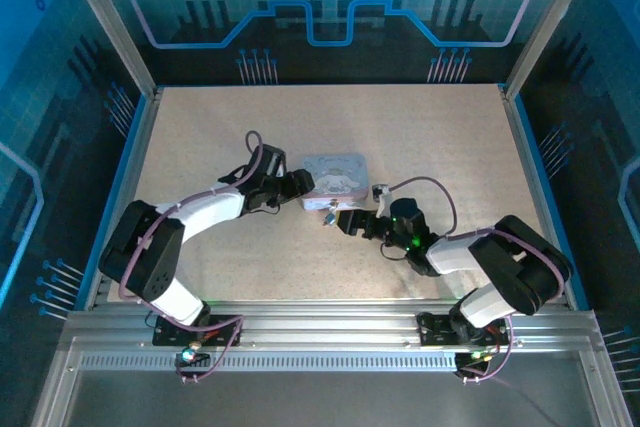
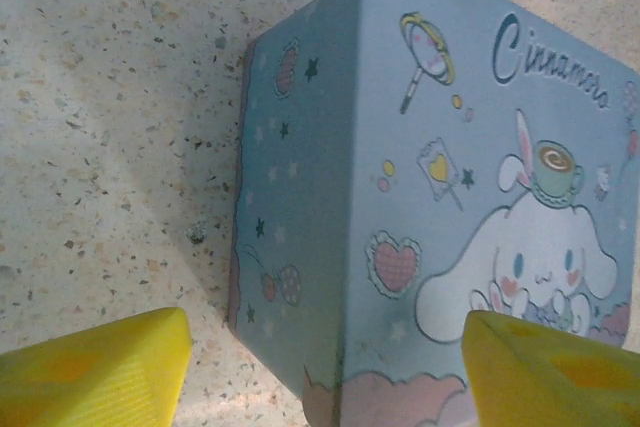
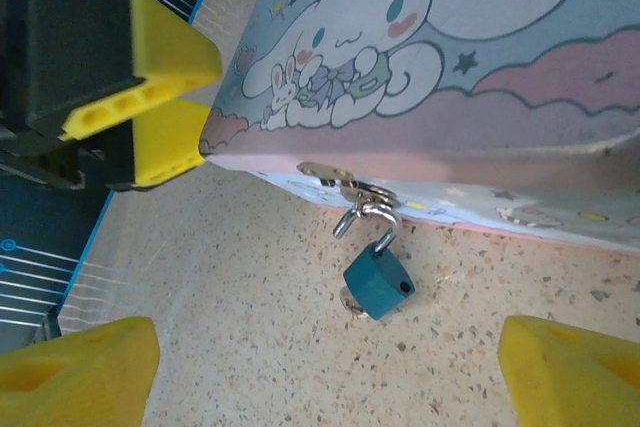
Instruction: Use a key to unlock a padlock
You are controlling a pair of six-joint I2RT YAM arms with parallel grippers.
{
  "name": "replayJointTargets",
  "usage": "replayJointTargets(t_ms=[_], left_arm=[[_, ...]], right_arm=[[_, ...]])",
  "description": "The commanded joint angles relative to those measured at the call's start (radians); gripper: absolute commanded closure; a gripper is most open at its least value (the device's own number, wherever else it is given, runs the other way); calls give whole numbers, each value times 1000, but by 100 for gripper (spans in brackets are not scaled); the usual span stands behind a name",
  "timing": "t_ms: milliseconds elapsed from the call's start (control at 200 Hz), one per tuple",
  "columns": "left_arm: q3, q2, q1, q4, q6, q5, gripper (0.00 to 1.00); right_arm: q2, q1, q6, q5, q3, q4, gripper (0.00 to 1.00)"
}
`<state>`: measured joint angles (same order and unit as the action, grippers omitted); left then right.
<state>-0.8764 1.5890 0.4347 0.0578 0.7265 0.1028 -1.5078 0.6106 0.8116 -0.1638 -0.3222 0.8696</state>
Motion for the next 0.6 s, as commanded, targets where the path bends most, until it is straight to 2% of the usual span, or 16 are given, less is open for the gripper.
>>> replayJointTargets(t_ms=[0,280,595], left_arm=[[-3,17,-5,22,-38,5,30],[98,2,3,0,-16,-2,34],[202,-34,61,-71,72,-9,34]], right_arm=[[-27,-35,-12,-56,-42,29,11],[-71,-102,-88,-81,-90,42,6],[-45,-99,-143,-85,-44,54,6]])
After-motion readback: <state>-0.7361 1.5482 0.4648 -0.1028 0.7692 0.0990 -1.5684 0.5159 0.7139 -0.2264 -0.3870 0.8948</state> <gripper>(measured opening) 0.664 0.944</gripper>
